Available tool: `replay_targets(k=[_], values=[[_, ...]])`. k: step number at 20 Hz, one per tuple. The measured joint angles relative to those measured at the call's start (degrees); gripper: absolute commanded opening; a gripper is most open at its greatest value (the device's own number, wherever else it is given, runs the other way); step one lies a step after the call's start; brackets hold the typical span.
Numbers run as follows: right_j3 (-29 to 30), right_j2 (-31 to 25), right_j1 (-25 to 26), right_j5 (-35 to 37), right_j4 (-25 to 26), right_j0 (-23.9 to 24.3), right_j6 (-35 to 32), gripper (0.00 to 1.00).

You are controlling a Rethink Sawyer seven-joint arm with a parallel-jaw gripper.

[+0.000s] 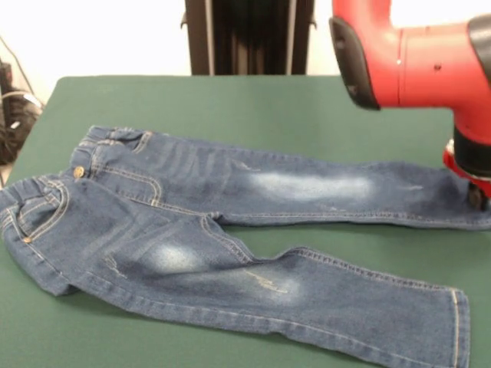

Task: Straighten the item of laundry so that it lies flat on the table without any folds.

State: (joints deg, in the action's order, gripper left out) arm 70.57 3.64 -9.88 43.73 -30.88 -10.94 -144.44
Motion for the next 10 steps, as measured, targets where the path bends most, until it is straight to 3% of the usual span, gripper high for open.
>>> replay_targets(k=[10], values=[[0.01, 7.39, -4.00, 4.15, 4.34, -0.43, -0.73, 0.00]])
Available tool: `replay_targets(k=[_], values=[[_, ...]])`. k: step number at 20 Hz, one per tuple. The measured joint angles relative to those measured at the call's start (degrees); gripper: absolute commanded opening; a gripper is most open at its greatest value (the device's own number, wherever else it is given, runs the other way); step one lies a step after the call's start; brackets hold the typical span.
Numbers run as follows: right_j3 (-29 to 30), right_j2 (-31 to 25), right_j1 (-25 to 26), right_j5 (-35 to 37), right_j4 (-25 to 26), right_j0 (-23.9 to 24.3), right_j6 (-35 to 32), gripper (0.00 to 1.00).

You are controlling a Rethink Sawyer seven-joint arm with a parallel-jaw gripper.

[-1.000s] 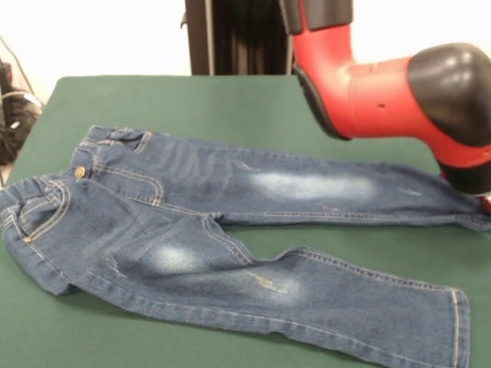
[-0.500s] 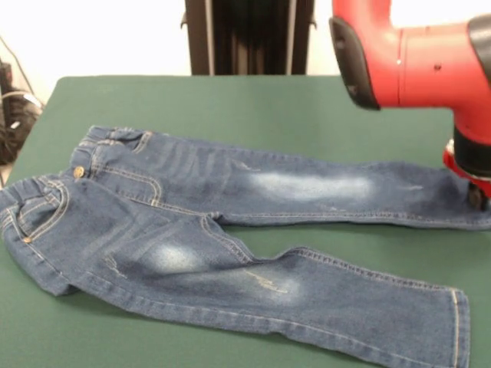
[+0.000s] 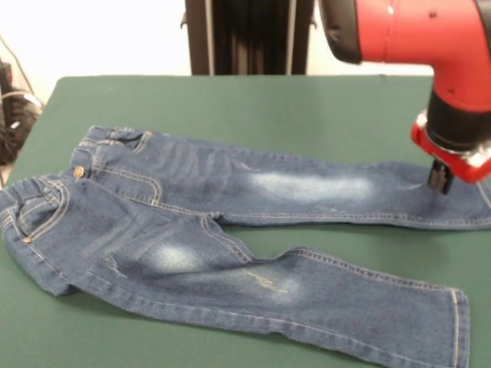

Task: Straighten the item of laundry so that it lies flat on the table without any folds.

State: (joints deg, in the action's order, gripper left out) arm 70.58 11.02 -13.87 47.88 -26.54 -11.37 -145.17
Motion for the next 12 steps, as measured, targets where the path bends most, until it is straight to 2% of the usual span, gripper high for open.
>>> replay_targets(k=[6, 12], values=[[-0.03, 0.33, -3.30, 0.93, 0.21, 2.29, 0.00, 0.00], [-1.76, 1.79, -4.40, 1.04, 2.31, 4.56, 0.00, 0.00]])
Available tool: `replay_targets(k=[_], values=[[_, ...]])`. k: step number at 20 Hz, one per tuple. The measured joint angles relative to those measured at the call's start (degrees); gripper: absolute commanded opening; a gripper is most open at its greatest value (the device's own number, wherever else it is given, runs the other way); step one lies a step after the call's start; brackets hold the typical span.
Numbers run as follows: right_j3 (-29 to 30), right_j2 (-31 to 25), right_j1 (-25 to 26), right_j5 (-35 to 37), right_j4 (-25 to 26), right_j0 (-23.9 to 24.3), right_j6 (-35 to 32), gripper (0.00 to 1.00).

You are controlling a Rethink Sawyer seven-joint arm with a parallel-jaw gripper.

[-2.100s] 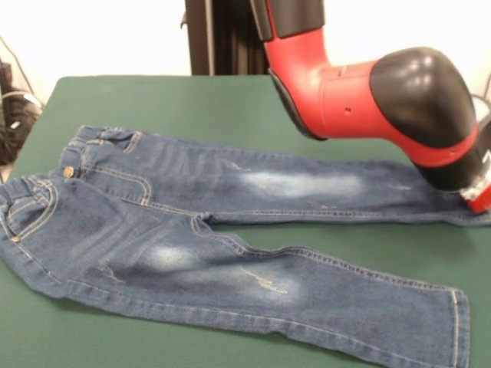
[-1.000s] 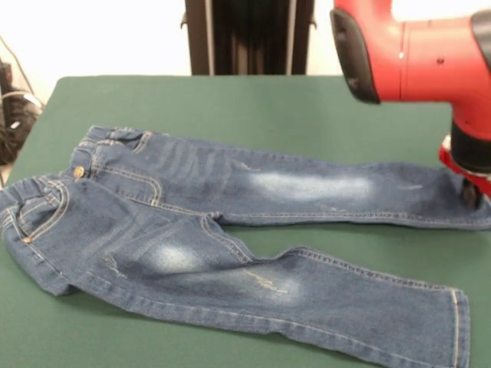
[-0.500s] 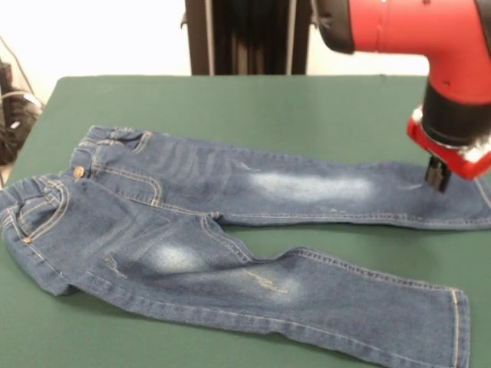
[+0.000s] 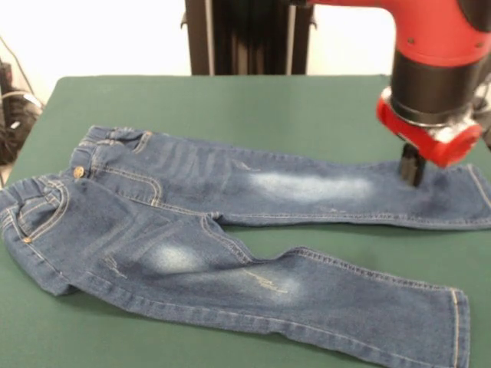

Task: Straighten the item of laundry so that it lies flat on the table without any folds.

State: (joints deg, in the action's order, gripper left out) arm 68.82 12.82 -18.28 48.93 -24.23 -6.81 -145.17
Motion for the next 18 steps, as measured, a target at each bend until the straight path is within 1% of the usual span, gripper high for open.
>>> replay_targets(k=[5, 6, 9, 11, 14, 18], values=[[-4.53, 2.10, 1.56, 0.01, 2.67, 2.05, 0.00, 0.00], [-7.05, 3.03, 2.77, 0.02, 3.73, 2.97, 0.00, 0.00], [-8.98, 3.54, 3.75, 0.02, 4.33, 3.58, 0.00, 0.00], [-11.89, 4.16, 5.52, 0.02, 4.47, 4.40, 0.00, 0.00], [-13.60, 4.68, 6.66, 0.02, 4.42, 4.60, 0.00, 0.00], [-17.59, 5.05, 9.91, 0.02, 4.16, 4.40, 0.00, 0.00]])
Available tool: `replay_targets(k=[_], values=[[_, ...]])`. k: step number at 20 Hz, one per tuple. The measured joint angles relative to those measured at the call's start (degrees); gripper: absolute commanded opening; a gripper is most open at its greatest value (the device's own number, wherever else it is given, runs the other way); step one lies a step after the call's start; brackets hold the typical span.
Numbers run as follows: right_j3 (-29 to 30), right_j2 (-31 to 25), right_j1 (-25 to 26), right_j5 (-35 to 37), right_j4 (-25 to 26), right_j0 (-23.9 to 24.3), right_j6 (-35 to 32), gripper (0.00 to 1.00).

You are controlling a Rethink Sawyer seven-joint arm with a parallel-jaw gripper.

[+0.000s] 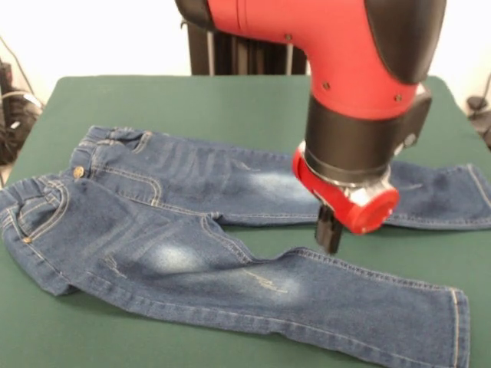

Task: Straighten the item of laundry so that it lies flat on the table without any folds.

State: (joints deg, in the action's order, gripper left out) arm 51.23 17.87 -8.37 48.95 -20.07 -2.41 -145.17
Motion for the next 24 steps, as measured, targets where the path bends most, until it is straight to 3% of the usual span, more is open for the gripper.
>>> replay_targets(k=[11, 24], values=[[-7.89, 0.58, 7.28, -0.01, -2.55, -2.54, -2.59, 0.00], [-17.09, 3.35, 12.57, 0.00, -6.24, -5.47, -11.77, 0.00]])
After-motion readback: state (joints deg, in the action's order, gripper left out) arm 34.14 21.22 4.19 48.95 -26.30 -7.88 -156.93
